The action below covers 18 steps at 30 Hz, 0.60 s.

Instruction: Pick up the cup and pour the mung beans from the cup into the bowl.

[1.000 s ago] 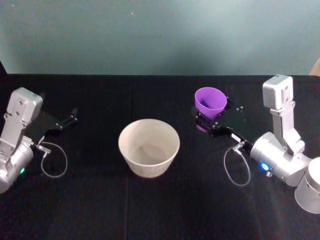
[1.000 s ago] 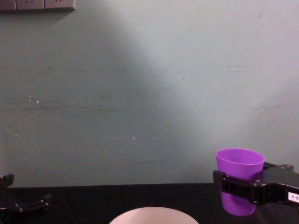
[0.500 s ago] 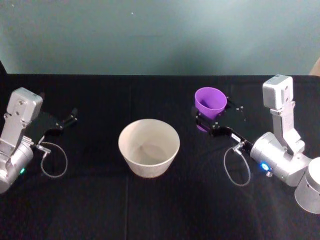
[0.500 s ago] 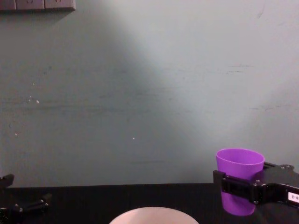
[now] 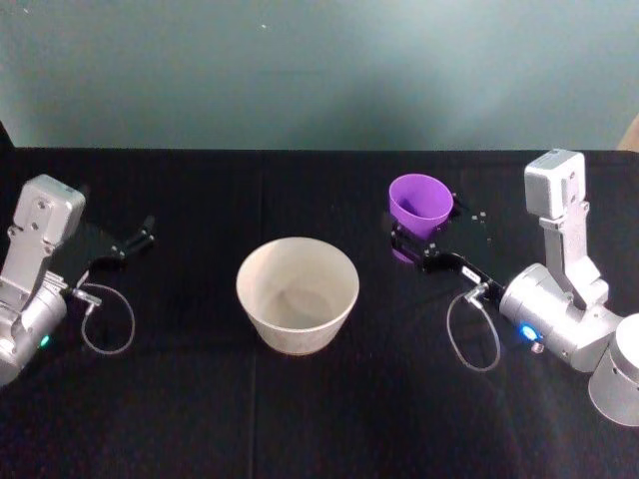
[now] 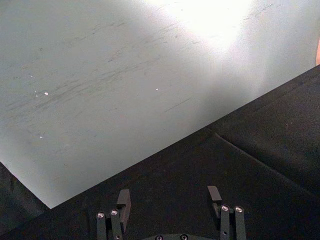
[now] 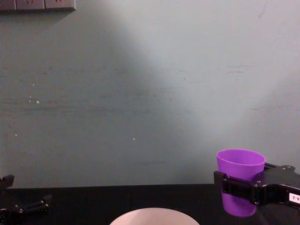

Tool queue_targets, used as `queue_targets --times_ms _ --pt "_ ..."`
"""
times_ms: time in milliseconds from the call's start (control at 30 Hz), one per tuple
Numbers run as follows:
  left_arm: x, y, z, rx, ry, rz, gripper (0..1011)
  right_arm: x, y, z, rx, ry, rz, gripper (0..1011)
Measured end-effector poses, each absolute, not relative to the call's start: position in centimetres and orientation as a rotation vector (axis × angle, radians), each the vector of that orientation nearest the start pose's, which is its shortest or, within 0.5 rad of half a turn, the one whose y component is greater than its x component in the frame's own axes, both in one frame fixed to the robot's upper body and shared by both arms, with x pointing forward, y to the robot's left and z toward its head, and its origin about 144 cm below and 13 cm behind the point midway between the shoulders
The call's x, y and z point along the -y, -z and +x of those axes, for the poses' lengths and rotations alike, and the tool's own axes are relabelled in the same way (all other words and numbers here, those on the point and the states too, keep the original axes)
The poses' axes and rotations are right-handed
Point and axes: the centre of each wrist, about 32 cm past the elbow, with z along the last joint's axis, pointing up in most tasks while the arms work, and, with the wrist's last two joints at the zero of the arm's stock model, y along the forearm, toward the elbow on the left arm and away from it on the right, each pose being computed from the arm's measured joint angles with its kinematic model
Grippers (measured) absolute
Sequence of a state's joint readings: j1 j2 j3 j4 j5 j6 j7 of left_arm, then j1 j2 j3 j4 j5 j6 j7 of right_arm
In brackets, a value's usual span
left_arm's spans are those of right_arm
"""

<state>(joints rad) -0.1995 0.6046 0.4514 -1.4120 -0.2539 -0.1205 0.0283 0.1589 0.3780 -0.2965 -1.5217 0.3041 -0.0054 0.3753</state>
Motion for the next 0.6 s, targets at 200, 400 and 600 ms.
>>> queue_targets --times_ms 200,400,600 --pt "-30.97 -113.98 48.86 0.285 -1.248 0.304 1000 25.44 -116.71 49.22 0.074 0.938 -0.075 729" --pt "-30.96 -113.98 48.86 0.285 -1.248 0.304 1000 25.44 -116.71 49.22 0.074 0.938 -0.075 729" --pt "-30.97 -113.98 48.86 0.285 -1.248 0.304 1000 25.44 -116.71 49.22 0.074 0.938 -0.075 729"
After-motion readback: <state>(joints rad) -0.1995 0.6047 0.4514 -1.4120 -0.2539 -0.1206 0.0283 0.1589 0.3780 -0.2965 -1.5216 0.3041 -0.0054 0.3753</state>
